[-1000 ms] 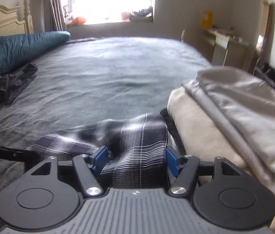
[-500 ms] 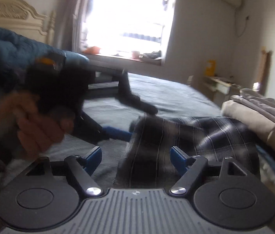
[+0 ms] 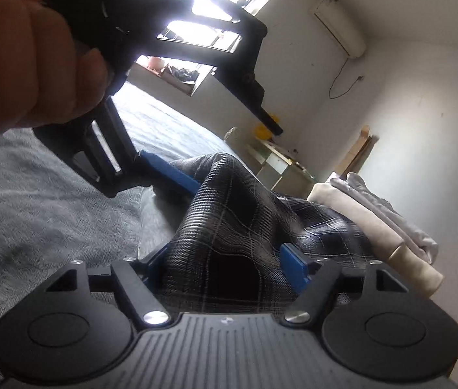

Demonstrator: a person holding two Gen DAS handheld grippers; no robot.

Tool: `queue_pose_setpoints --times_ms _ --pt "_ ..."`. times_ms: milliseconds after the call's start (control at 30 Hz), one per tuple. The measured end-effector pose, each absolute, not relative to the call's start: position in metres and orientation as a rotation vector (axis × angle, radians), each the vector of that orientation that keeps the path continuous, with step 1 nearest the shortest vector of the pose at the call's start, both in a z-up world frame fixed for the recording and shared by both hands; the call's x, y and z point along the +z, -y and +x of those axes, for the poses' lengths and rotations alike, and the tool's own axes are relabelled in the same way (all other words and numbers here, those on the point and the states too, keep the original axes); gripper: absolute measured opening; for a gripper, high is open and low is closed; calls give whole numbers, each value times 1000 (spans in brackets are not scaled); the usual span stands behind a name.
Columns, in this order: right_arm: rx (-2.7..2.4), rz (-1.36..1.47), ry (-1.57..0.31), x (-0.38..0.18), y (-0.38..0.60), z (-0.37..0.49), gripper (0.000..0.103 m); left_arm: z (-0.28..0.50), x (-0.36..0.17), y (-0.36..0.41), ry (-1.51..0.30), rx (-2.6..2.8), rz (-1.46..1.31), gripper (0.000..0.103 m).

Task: Fold clothes
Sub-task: 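Lower the shirt onto the folded clothes stack with both grippers, regripping it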

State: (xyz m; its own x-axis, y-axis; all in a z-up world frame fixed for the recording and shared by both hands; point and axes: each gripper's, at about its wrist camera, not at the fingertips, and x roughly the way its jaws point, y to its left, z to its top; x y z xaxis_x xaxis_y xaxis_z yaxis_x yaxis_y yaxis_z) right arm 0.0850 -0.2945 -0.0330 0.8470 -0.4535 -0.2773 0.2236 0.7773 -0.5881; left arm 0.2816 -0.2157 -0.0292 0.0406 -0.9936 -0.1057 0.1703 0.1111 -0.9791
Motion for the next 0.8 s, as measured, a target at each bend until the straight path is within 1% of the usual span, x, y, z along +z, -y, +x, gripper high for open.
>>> queue_pose_setpoints --times_ms 33,100,167,200,233,267,333,500,600,667,700,767,800 --pt "-377 -602 -434 -35 292 85 61 283 -29 216 -1104 -1187 -1024 66" --pt "-389 -658 -450 -38 288 88 59 284 -28 215 -1097 -1195 -1029 66" --pt "-392 -675 -465 -38 289 89 54 285 -27 215 -1091 -1201 -1024 66" --pt "-388 -667 -471 -35 291 89 48 286 -27 214 -1086 -1200 -1018 66" --pt "-384 -658 -476 -33 293 90 35 287 -27 211 -1082 -1191 -1014 66" --pt "-387 -651 -472 -30 294 88 26 288 -28 209 -1080 -1177 -1010 66" --pt "-391 -637 -458 -24 298 85 22 292 -33 205 -1086 -1142 -1018 66" --pt "-376 -609 -444 -14 306 81 22 307 -47 214 -1132 -1048 -1035 66" --pt "-368 -603 -435 -12 309 78 22 318 -52 225 -1153 -1007 -1028 62" --pt "-361 -609 -428 -10 312 77 21 323 -51 229 -1134 -1001 -1021 46" --pt "-358 -615 -424 -9 314 76 21 325 -49 232 -1118 -1001 -1010 42" --pt "-355 -634 -416 -7 314 72 20 330 -40 237 -1081 -1009 -972 21" --pt "-353 -654 -409 -6 314 71 19 333 -33 240 -1060 -1016 -948 18"
